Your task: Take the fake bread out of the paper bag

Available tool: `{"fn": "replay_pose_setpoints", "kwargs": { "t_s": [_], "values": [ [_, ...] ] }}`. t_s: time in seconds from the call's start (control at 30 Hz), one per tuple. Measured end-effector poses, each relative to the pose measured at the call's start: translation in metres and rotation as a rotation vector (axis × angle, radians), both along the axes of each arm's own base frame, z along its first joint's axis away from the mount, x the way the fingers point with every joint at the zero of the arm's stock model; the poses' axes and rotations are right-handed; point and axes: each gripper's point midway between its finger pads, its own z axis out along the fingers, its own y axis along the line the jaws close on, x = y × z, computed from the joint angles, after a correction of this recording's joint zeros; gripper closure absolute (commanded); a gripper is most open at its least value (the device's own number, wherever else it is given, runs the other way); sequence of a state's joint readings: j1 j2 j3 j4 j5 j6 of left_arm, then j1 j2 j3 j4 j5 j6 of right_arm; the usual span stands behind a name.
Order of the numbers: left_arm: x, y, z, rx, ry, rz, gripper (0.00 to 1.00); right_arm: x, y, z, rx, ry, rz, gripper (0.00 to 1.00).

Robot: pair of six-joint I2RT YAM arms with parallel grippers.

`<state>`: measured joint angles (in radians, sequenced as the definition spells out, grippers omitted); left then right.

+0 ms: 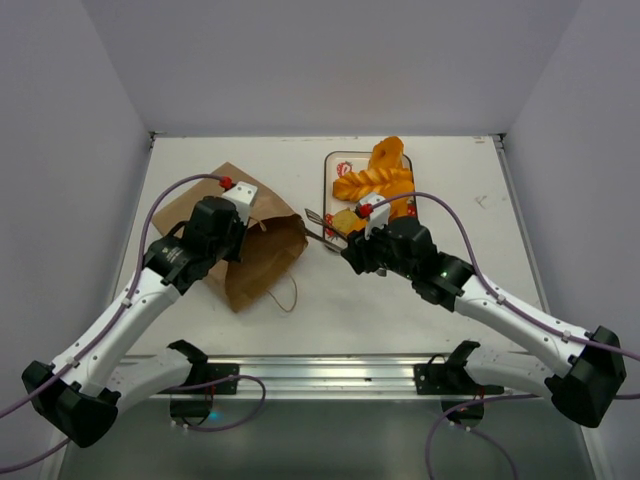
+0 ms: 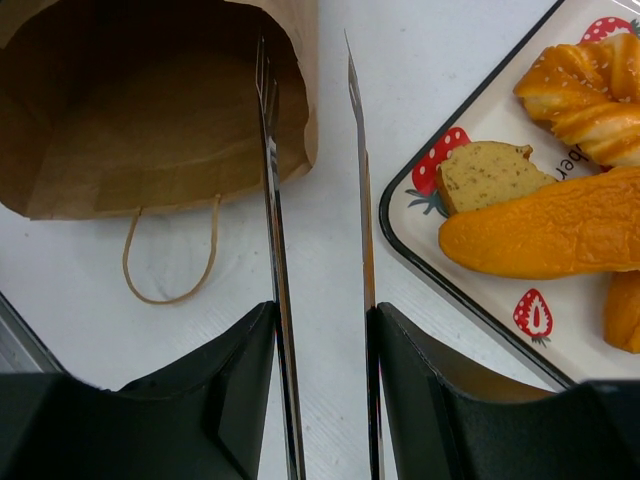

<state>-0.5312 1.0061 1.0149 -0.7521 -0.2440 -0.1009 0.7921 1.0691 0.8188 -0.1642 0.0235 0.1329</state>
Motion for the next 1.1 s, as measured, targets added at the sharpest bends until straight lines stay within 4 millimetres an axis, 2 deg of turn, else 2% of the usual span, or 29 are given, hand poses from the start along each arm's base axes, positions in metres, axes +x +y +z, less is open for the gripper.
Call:
{"fn": "replay_pose_setpoints", "kwargs": {
  "t_s": [0.9,1.1],
  "values": [
    [-0.001,0.001,0.002,-0.002,-0.007,0.002,1.0,0.002,-0.003,0.004,0.0,-0.016,-0.016,0.52],
    [0.0,0.0,0.001,0.0,-0.003,0.002,1.0,0.0,-0.005,0.012,0.018,-0.033,-0.016,0.52]
  ]
}}
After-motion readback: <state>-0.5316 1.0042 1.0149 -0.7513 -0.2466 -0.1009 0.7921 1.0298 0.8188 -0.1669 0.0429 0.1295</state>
